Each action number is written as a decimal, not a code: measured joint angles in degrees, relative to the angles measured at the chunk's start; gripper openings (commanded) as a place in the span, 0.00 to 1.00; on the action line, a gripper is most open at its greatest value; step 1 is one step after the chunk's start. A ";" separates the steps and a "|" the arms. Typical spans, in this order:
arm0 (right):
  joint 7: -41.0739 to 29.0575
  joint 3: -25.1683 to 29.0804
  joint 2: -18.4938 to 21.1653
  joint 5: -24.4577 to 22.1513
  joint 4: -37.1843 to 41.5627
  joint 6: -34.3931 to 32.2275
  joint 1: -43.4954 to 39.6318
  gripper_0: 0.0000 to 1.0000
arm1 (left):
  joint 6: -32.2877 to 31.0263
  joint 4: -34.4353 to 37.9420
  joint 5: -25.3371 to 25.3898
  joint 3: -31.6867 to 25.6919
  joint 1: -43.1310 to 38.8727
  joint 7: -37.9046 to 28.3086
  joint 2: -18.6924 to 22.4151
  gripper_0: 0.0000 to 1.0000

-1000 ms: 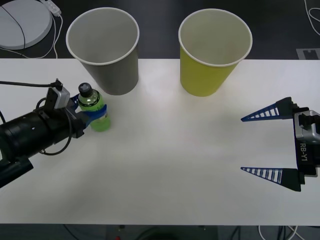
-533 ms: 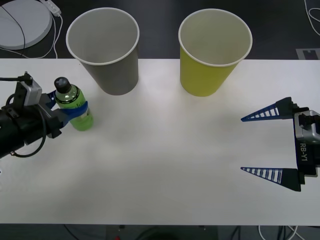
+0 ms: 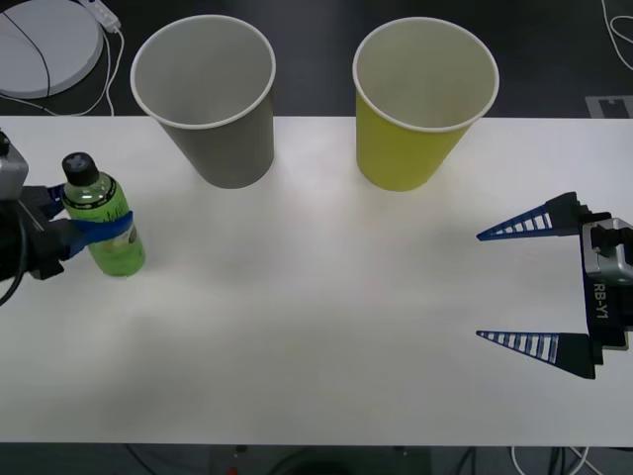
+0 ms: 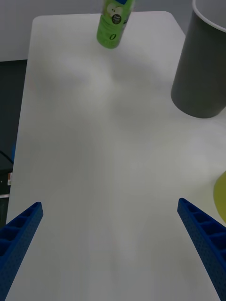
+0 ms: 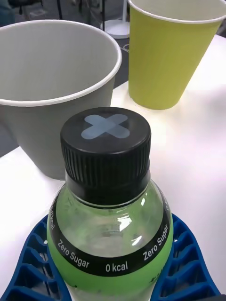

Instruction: Put the can into the green bin and the plastic bottle into the gray bin

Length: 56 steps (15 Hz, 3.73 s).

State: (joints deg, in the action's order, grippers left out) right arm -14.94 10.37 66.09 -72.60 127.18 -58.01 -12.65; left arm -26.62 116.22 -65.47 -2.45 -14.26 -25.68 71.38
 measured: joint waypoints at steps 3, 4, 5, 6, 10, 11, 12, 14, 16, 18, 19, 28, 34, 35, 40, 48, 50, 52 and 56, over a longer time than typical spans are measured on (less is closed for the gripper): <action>0.00 0.00 0.00 0.00 0.00 0.00 0.00 1.00 | -7.79 0.02 -6.13 -6.09 -0.50 -8.47 1.91 0.00; 0.00 0.00 0.00 0.00 0.00 0.00 0.00 1.00 | -10.78 0.06 -7.93 -8.25 -0.49 -10.79 2.51 0.00; 0.00 0.00 0.00 0.00 0.00 0.00 0.00 1.00 | -14.08 0.07 -9.46 -10.65 -0.45 -13.10 3.01 0.00; 0.00 0.00 0.00 0.00 0.00 0.00 0.00 1.00 | -16.57 0.07 -10.45 -12.56 -0.37 -14.86 3.38 0.00; 0.00 0.00 0.00 0.00 0.00 0.00 0.00 1.00 | -25.90 0.06 -15.01 -16.10 3.15 -22.57 5.09 0.00; 0.00 0.00 0.00 0.00 0.00 0.00 0.00 1.00 | -27.69 0.02 -16.01 -16.35 4.61 -24.40 5.17 0.00; 0.00 0.00 0.00 0.00 0.00 0.00 0.00 1.00 | -29.28 -0.14 -16.52 -16.44 6.12 -26.05 5.21 0.00; 0.00 0.00 0.00 0.00 0.00 0.00 0.00 1.00 | -32.37 -0.73 -16.89 -16.45 9.36 -29.13 5.71 0.00; 0.00 0.00 0.00 0.00 0.00 0.00 0.00 1.00 | -35.00 -1.55 -17.04 -16.45 12.03 -31.24 6.76 0.00; 0.00 0.00 0.00 0.00 0.00 0.00 0.00 1.00 | -38.19 -2.96 -17.06 -16.45 15.16 -32.11 7.49 0.00; 0.00 0.00 0.00 0.00 0.00 0.00 0.00 1.00 | -40.17 -3.86 -17.08 -16.45 16.98 -32.42 7.58 0.00; 0.00 0.00 0.00 0.00 0.00 0.00 0.00 1.00 | -45.33 -10.28 -17.88 -6.19 33.34 -34.88 9.91 0.00; 0.00 0.00 0.00 0.00 0.00 0.00 0.00 1.00 | -49.47 -15.78 -19.07 3.35 48.60 -36.17 9.71 0.00; 0.00 0.00 0.00 0.00 0.00 0.00 0.00 1.00 | -49.50 -16.62 -19.29 5.35 50.94 -36.33 9.51 0.00; 0.00 0.00 0.00 0.00 0.00 0.00 0.00 1.00 | -49.46 -21.84 -20.43 13.09 61.96 -36.66 7.45 0.00; 0.00 0.00 0.00 0.00 0.00 0.00 0.00 1.00 | -49.56 -29.19 -24.19 18.62 72.94 -36.86 0.73 0.00; 0.00 0.00 0.00 0.00 0.00 0.00 0.00 1.00 | -50.90 -29.62 -27.49 18.62 74.65 -36.96 -1.57 0.00; 0.00 0.00 0.00 0.00 0.00 0.00 0.00 1.00 | -53.85 -30.79 -30.24 18.68 77.35 -37.37 -3.75 0.00; 0.00 0.00 0.00 0.00 0.00 0.00 0.00 1.00 | -54.71 -37.53 -30.31 26.89 86.68 -37.31 -5.51 0.00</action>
State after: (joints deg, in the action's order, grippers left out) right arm -14.94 10.37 66.09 -72.60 127.18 -58.01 -12.66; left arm -81.33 78.69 -95.79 24.44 72.42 -62.99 65.86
